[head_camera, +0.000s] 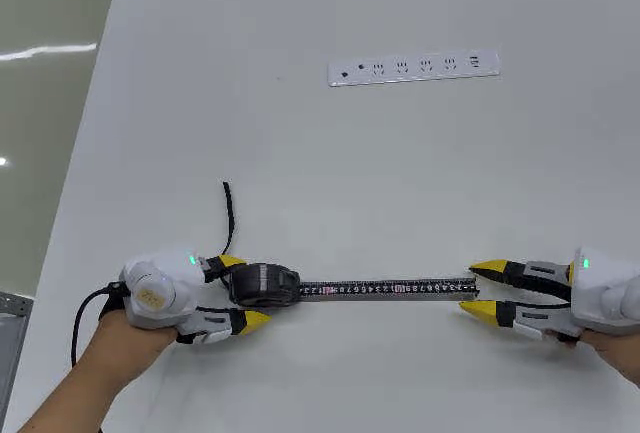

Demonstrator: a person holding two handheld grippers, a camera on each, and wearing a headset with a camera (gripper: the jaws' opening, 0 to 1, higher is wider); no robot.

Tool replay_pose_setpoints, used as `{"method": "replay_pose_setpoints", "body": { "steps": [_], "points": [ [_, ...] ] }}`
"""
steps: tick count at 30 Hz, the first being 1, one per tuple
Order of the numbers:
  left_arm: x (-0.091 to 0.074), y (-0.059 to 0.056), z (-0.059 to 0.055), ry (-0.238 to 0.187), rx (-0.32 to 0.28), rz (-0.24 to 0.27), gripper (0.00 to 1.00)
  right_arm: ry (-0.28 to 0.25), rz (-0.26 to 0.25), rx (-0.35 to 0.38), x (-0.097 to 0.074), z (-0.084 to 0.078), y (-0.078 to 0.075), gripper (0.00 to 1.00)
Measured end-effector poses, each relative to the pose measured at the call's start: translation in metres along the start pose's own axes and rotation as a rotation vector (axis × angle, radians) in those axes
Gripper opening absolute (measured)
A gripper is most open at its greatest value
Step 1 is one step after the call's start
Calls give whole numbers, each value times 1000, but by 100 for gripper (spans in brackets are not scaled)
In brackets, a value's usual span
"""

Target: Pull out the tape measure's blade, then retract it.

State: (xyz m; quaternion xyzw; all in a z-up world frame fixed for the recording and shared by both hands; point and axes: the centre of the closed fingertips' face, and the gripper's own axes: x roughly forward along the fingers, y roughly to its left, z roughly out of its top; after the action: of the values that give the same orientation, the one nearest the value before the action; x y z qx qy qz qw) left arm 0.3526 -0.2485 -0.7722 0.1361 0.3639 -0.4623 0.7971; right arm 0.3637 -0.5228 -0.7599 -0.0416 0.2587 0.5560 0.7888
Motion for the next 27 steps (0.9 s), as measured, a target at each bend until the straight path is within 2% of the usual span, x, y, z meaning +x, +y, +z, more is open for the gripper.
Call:
{"method": "replay_pose_setpoints", "body": {
  "steps": [6, 14, 20, 27],
  "points": [
    [-3, -1, 0, 6, -17, 21, 56, -5, -27, 6, -3, 5, 4, 37],
    [-8, -4, 7, -29, -32, 57, 60, -1, -83, 13, -6, 3, 3, 39],
    [-11, -8, 12, -39, -24, 79, 62, -13, -96, 45, -9, 2, 0, 41],
    [-14, -12, 19, -62, -56, 97, 65, -27, -157, 77, -13, 5, -4, 46]
  ]
}}
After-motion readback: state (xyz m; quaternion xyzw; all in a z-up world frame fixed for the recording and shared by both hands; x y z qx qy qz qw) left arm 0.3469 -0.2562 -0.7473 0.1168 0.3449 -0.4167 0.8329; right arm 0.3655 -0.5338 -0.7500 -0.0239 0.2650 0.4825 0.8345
